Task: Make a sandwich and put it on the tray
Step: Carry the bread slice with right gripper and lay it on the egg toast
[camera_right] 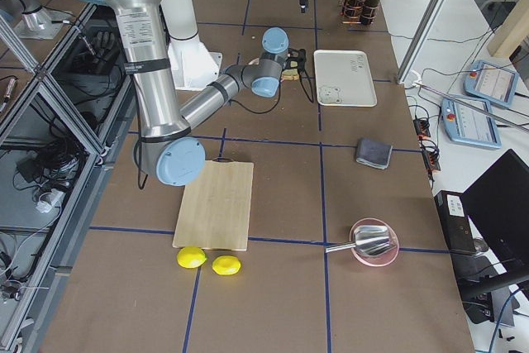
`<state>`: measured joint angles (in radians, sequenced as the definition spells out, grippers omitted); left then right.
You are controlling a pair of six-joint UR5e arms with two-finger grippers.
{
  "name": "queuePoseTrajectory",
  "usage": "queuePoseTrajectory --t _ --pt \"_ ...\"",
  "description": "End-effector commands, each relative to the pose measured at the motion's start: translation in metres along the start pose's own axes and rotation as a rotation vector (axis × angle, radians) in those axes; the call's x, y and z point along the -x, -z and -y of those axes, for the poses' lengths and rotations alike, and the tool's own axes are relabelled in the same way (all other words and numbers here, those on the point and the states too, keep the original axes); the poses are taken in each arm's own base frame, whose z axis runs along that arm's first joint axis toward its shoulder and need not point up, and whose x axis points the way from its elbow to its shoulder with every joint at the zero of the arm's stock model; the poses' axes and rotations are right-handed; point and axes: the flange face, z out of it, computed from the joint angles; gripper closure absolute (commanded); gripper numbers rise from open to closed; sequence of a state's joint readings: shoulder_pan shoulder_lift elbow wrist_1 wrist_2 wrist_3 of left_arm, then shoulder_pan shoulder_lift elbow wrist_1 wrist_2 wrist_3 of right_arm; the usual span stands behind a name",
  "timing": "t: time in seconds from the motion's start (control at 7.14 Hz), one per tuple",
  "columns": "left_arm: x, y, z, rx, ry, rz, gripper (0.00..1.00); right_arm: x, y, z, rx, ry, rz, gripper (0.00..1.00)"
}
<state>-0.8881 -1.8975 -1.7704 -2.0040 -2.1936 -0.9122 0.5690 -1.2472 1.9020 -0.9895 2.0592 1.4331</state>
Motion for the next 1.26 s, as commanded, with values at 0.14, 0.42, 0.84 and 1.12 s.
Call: queuePoseTrajectory --t 0.14,0.42,0.84,1.12 --pt "0.001 -0.001 0.0 0.001 0.003 -0.001 0.0 0.047 -0.074 -0.044 0.009 0.012 -0.065 1.0" --pt "0.001 -0.001 0.0 0.001 0.005 -0.001 0.0 0.046 -0.088 -0.052 0.006 0.013 -0.092 1.0" --pt "0.001 -0.001 0.0 0.001 0.006 -0.001 0.0 0.053 -0.102 -0.048 0.0 0.011 -0.103 1.0" --pt "-0.002 -0.002 0.001 0.001 0.025 -0.005 0.0 0.054 -0.102 -0.043 -0.011 0.009 -0.104 0.01"
